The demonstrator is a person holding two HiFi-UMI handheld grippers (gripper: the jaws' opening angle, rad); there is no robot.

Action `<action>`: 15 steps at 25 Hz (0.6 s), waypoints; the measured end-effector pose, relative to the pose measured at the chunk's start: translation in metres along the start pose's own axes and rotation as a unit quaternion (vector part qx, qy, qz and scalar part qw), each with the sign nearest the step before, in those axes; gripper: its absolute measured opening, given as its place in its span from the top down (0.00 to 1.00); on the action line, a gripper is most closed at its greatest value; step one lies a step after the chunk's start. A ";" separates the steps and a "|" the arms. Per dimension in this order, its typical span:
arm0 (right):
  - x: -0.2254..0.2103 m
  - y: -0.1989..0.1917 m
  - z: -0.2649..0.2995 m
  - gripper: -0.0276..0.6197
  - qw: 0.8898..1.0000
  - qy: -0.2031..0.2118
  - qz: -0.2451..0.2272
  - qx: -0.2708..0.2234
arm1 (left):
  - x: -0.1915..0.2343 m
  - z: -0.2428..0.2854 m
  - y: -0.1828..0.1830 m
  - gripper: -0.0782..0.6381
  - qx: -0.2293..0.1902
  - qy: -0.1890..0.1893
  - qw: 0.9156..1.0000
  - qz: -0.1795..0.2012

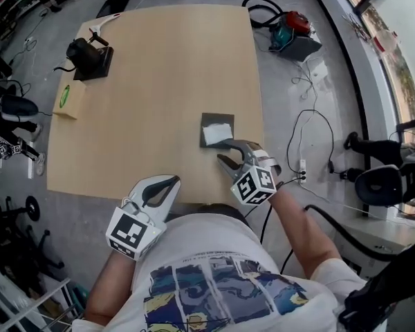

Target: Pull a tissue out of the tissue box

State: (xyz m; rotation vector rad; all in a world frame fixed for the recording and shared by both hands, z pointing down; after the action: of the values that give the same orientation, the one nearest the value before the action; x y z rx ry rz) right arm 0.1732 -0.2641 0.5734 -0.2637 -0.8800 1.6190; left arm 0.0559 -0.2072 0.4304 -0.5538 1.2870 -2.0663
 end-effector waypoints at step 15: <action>-0.005 0.000 0.078 0.68 0.996 -0.021 -0.073 0.036 | 0.010 -0.005 -0.013 0.89 0.021 0.045 0.999 -0.015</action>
State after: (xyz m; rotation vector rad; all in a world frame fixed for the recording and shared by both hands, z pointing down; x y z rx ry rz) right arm 0.1267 -0.2994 0.6254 -0.1137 -0.8513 1.5202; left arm 0.0417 -0.2069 0.4405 -0.4699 1.2903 -2.1590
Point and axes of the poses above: the fingertips, and each gripper's own axes: z forward along the fingers, x to its left, y out of its top, the point moved 1 cm from there along -z, backward along the fingers, and after that the axes turned 9 degrees about y, right-handed, at the moved point
